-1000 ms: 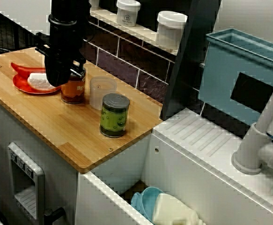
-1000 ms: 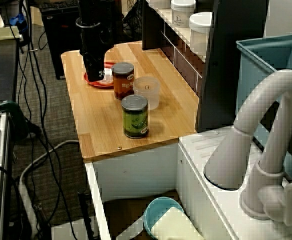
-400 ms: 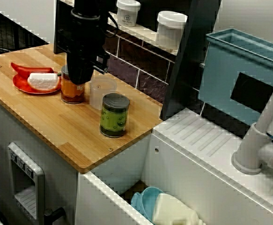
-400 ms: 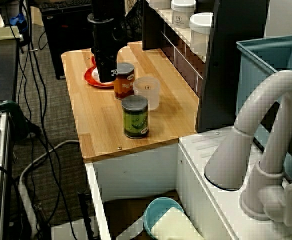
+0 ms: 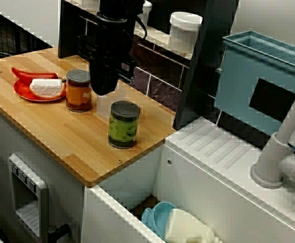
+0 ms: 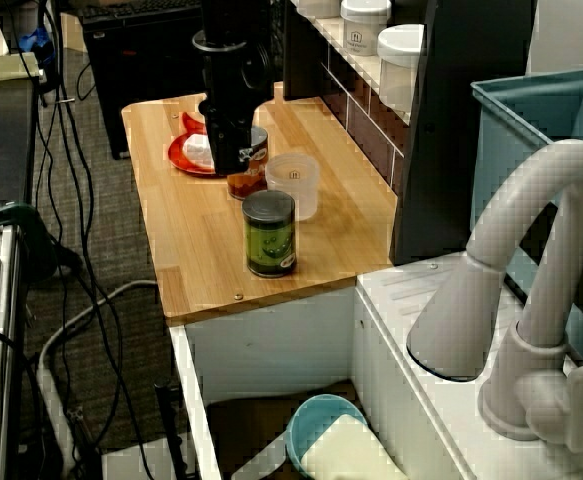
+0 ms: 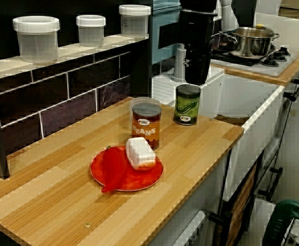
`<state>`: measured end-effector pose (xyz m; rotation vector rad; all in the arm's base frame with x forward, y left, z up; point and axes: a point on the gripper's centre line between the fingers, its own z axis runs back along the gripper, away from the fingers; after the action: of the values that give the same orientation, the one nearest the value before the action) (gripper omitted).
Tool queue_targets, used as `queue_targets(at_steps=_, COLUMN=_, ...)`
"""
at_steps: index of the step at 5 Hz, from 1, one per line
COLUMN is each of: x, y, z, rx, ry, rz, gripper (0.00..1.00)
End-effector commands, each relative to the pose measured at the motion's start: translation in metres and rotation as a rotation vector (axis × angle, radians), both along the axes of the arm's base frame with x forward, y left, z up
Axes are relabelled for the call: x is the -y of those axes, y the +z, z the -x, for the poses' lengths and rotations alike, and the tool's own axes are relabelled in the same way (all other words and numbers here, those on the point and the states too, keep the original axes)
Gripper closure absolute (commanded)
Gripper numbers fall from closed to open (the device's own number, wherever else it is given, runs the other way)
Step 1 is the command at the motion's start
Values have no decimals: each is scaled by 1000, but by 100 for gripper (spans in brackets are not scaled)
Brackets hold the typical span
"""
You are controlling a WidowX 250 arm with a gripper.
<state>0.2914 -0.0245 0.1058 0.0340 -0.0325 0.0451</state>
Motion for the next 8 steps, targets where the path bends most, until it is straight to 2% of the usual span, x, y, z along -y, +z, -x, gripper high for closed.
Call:
queue_targets(at_steps=1, x=23, y=13, z=-20, rx=34, ry=-19, rz=5, gripper=100)
queue_targets(at_steps=5, x=49, y=3, z=-45, rx=2, ry=-15, rz=8, gripper=100)
queue_targets(at_steps=7, x=60, y=-4, z=-51, rx=-6, ry=-2, rz=16, gripper=100)
queue_targets(at_steps=8, x=66, y=-9, z=-51, rx=5, ry=1, rz=10, gripper=100)
